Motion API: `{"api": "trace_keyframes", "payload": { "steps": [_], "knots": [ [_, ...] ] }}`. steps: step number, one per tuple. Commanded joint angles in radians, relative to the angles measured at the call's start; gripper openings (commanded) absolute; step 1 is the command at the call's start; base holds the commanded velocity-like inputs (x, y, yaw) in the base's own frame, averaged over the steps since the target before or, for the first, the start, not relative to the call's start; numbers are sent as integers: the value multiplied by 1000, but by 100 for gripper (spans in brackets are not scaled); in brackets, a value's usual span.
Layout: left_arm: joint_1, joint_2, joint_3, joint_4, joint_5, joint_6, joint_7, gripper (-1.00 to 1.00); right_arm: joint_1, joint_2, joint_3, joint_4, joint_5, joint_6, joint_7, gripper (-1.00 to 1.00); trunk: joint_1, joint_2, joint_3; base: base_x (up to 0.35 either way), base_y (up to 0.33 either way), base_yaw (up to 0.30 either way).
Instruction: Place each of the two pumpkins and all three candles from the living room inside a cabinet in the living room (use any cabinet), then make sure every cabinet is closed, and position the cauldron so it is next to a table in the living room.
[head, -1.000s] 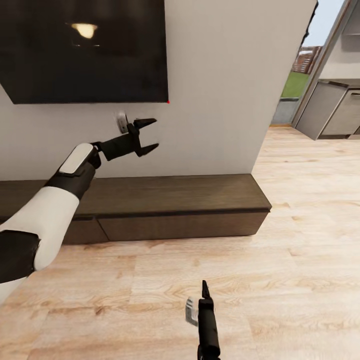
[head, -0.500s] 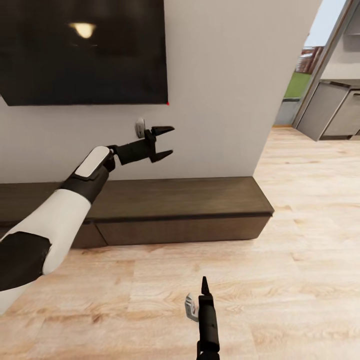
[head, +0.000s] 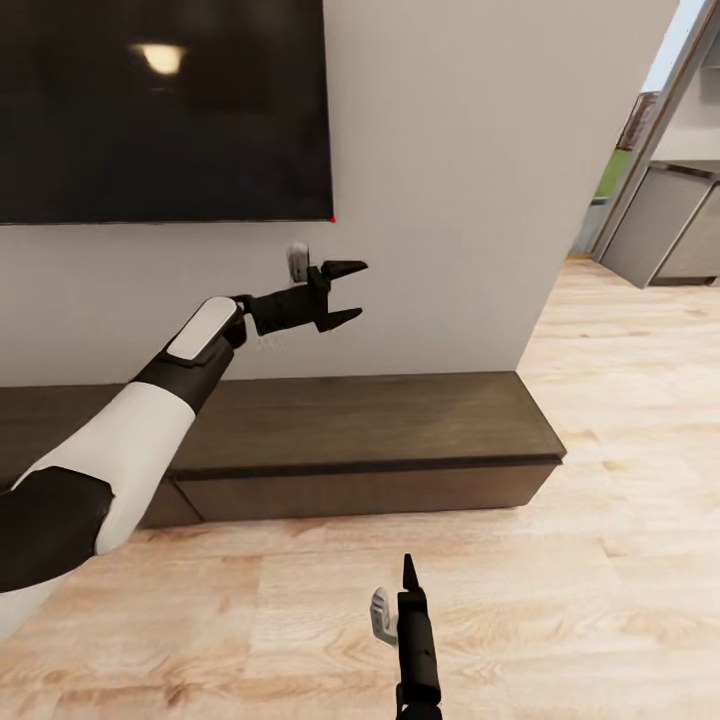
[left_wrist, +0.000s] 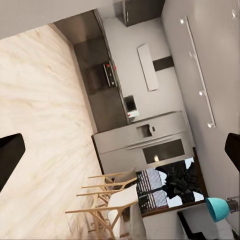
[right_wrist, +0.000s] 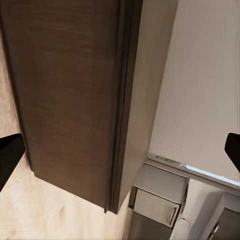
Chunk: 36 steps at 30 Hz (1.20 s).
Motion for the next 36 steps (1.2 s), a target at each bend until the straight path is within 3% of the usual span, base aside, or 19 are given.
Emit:
{"api": "trace_keyframes", "payload": {
  "steps": [1, 5, 9, 15, 16, 19, 25, 33, 36],
  "knots": [
    [2, -2, 0, 1, 0, 0, 0, 100, 0, 0, 0, 0, 0, 0, 0, 100, 0, 0, 0, 337, 0, 0],
    [58, -23, -2, 0, -2, -1, 0, 100, 1, -1, 32, 20, 3, 0, -8, 100, 0, 0, 0, 337, 0, 0],
    [84, -28, -12, -5, -3, -1, 0, 100, 1, -1, 68, 33, 4, 0, -10, 100, 0, 0, 0, 337, 0, 0],
    [107, -31, -151, -7, -3, -6, -25, 100, 1, -2, 82, 66, 7, 1, -38, 100, 0, 0, 0, 337, 0, 0],
    [110, -31, -193, -7, -4, -10, -68, 100, 1, -2, 83, 69, 6, 1, -52, 100, 0, 0, 0, 337, 0, 0],
    [112, -30, -218, -5, -5, -13, -124, 100, 1, -2, 83, 72, 5, 0, -60, 100, 0, 0, 0, 337, 0, 0],
    [121, -26, -228, -1, -6, -14, -148, 100, 1, -2, 83, 105, 6, 0, -105, 100, 0, 0, 0, 305, 0, 0],
    [137, -25, -229, -10, -6, -44, -149, 100, 1, -2, 82, 110, 4, -4, -121, 100, 0, 0, 0, 40, 0, 0],
    [140, -28, -232, -12, -6, -53, -149, 100, 1, -2, 81, 111, 3, -38, -121, 100, 4, -7, -3, 1, 0, 0]
  ]
}}
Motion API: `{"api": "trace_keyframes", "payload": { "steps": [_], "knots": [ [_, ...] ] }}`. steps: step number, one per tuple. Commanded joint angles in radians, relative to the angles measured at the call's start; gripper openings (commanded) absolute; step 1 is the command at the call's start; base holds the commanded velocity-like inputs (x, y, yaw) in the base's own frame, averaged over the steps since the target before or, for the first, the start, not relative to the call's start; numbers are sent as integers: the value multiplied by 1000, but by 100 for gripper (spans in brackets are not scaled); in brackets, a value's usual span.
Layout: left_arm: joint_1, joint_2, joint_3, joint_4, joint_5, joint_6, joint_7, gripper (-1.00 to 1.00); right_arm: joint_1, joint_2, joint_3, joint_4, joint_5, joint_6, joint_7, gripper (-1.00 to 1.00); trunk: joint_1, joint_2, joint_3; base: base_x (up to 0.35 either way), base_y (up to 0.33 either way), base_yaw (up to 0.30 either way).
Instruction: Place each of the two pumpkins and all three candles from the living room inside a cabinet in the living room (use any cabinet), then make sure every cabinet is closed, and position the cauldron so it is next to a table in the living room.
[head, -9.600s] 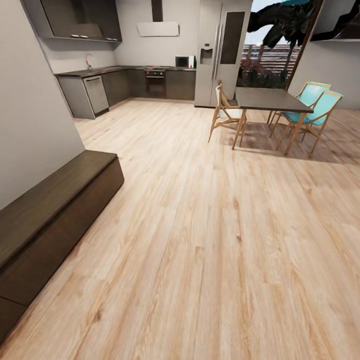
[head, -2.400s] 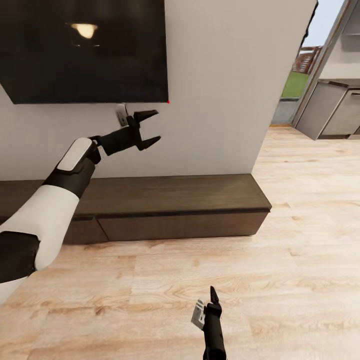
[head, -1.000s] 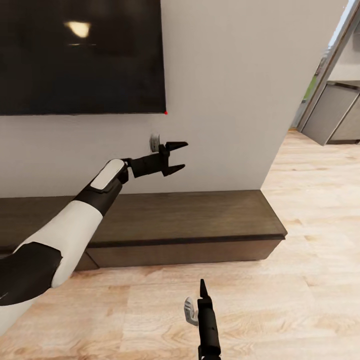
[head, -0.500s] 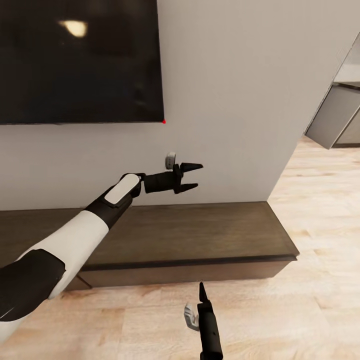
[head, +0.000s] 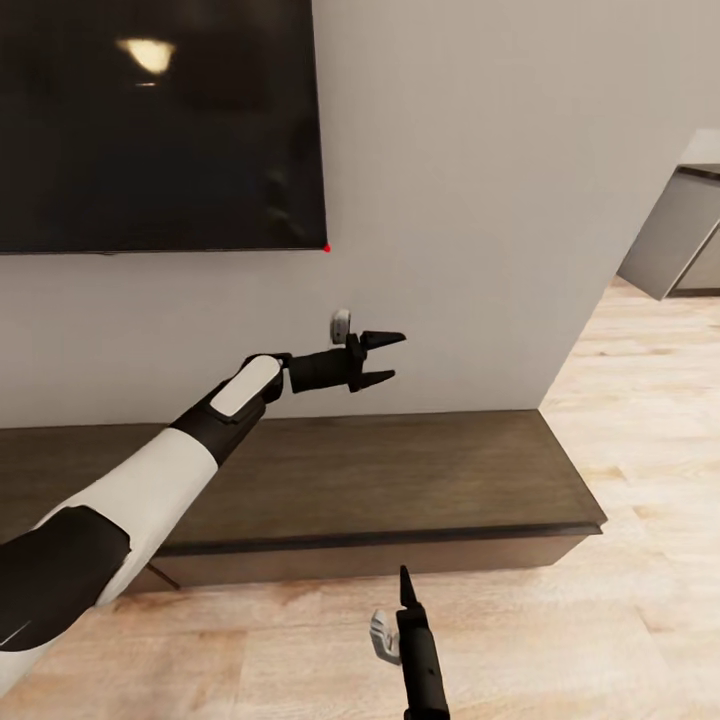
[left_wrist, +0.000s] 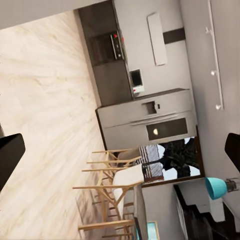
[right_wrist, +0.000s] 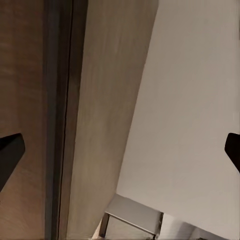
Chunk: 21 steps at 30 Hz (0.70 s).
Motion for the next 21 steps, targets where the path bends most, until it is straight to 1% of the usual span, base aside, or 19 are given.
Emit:
{"api": "trace_keyframes", "payload": {
  "steps": [1, 3, 4, 12, 13, 15, 18, 21],
  "knots": [
    [0, 0, -1, -1, 1, -1, 0, 100, 0, 0, 0, 0, -1, -10, 0, 100, 4, -7, -3, 0, 0, 0],
    [1, 2, -2, -2, 0, -2, 0, 100, 0, 0, -2, -1, -4, -21, 0, 100, 12, -21, -9, 0, 0, 0],
    [1, 8, -4, 3, -1, -2, 0, 100, 0, 1, -4, -1, -12, -28, 0, 100, 15, -28, -13, 0, 0, 0],
    [1, 9, -5, -1, -1, -1, 1, 100, -10, 0, -9, 4, -15, -33, 0, 100, 46, -84, -38, 0, 0, 0],
    [1, 10, -5, -3, -1, -1, 1, 100, -29, -2, -10, 11, -16, -56, 0, 100, 50, -91, -41, 0, 0, 0],
    [1, 10, -5, -3, -1, -1, 1, 100, -47, -4, -11, 27, -17, -82, 0, 100, 58, -105, -47, 0, 0, 0],
    [1, 10, -5, -2, -1, -1, 1, 100, -92, -5, -13, 74, -19, -118, 1, 100, 69, -126, -56, 0, 0, 0],
    [1, 11, -4, -4, 0, 0, 2, 100, -155, -13, -15, 131, -27, -166, 2, 100, 81, -147, -66, 0, 0, 0]
  ]
}}
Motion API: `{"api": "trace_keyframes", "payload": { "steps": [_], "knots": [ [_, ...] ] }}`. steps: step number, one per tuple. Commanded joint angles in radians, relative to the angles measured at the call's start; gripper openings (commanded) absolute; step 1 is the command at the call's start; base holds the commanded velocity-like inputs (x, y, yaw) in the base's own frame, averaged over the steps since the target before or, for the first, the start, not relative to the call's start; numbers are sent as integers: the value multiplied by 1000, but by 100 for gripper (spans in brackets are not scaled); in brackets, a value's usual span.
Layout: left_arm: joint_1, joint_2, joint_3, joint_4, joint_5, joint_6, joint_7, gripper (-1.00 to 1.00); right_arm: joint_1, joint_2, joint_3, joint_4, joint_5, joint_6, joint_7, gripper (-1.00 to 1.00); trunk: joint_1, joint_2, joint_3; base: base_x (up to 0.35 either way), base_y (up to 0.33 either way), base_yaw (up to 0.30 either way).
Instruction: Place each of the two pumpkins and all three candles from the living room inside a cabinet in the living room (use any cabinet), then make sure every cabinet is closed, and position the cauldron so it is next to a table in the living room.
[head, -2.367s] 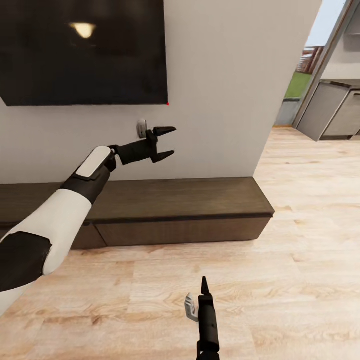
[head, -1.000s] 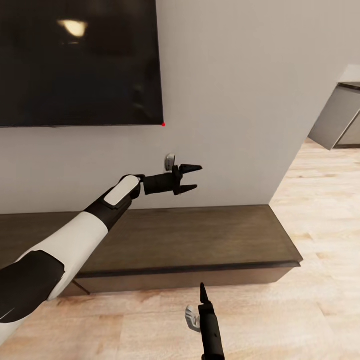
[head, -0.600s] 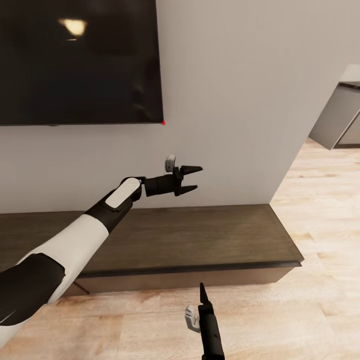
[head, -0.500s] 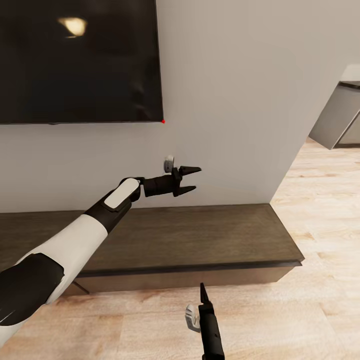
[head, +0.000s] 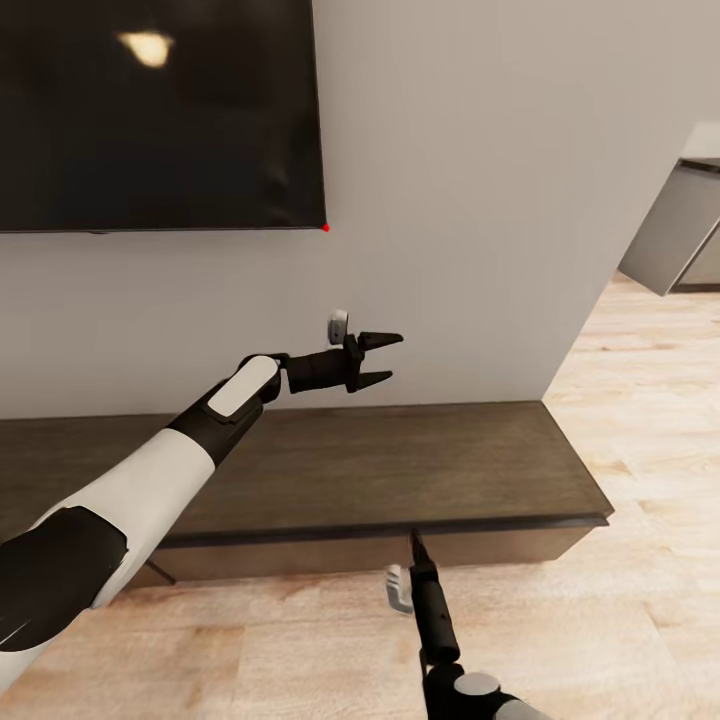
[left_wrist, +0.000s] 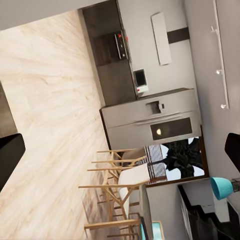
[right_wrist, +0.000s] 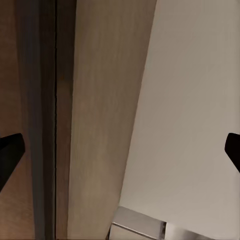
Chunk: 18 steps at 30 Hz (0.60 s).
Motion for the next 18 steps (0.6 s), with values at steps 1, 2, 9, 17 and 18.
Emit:
{"api": "trace_keyframes", "payload": {
  "steps": [1, 2, 9, 17, 18],
  "knots": [
    [0, 0, 0, -1, 1, 0, 0, 100, -7, -2, 1, 4, -2, -7, 1, 100, 4, -7, -3, 0, 0, 0],
    [0, 1, 0, -3, 1, 0, 0, 100, -18, -4, 1, 10, -6, -18, 1, 100, 8, -14, -6, 0, 0, 0],
    [-1, 2, 0, -19, 1, 1, 0, 100, -41, -7, -29, 20, -39, -37, 10, 100, 35, -63, -28, 0, 0, 0],
    [-1, 1, 0, -24, 1, 2, 0, 100, -41, -10, -44, 20, -49, -41, 8, 100, 65, -119, -53, 0, 0, 0],
    [-1, 1, 0, -25, 1, 2, 0, 100, -41, -11, -45, 20, -49, -46, 8, 100, 69, -126, -57, 0, 0, 0]
  ]
}}
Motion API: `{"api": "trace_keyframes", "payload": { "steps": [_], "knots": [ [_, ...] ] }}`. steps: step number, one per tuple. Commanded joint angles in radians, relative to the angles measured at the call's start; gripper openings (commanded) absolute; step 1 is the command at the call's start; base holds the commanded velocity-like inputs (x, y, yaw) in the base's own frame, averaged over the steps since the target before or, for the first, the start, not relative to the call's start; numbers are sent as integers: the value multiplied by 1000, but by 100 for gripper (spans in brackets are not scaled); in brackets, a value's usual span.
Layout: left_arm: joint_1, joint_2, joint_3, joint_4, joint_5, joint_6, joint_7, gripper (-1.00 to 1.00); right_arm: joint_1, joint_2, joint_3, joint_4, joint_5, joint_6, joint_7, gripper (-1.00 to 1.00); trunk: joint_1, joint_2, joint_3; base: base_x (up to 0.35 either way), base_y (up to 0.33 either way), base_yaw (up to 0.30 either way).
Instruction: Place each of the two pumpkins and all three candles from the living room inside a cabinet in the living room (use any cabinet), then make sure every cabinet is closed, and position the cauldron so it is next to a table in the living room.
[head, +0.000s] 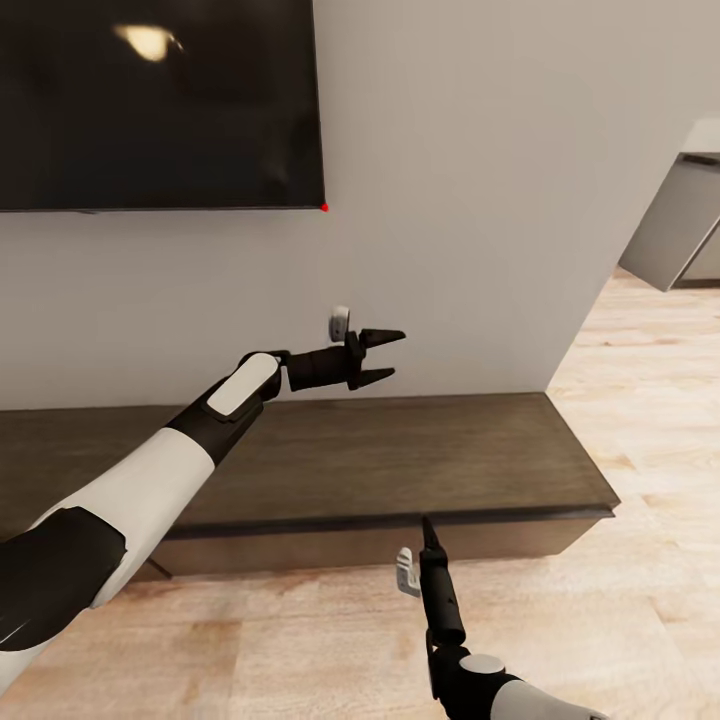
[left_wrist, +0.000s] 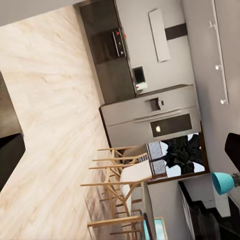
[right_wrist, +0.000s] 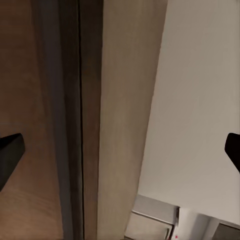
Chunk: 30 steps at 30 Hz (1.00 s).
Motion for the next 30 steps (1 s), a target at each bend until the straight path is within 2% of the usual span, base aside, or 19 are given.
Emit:
{"api": "trace_keyframes", "payload": {
  "steps": [1, 7, 12, 16, 19, 23, 30],
  "knots": [
    [0, 0, 0, 0, 1, 0, 0, 100, 0, -1, 0, 0, 0, -9, -1, 100, 4, -7, -3, 0, 0, 0],
    [0, -4, 1, -7, 1, 0, 0, 100, 0, -1, -11, -2, 0, -50, -6, 100, 27, -49, -22, 0, 0, 0],
    [0, -5, 0, -9, 1, 0, 1, 100, 0, -1, -97, -7, 2, -63, -8, 100, 46, -84, -38, 0, 0, 0],
    [0, -8, 1, -10, 1, 0, 1, 100, 0, -1, -126, -15, 3, -115, -10, 100, 61, -112, -50, 0, 0, 0],
    [0, -8, 1, -10, 1, 0, 2, 100, 0, -2, -134, -16, 3, -155, -40, 100, 73, -133, -60, 0, 0, 0],
    [0, -6, 1, -10, 1, 0, 2, 100, 0, -2, -135, -13, 3, -165, -68, 100, 88, -161, -72, 0, 0, 0],
    [0, -7, 1, -9, 1, 0, 2, 100, 0, -2, -133, -7, 4, -167, -72, 100, 115, -210, -94, 0, 0, 0]
  ]
}}
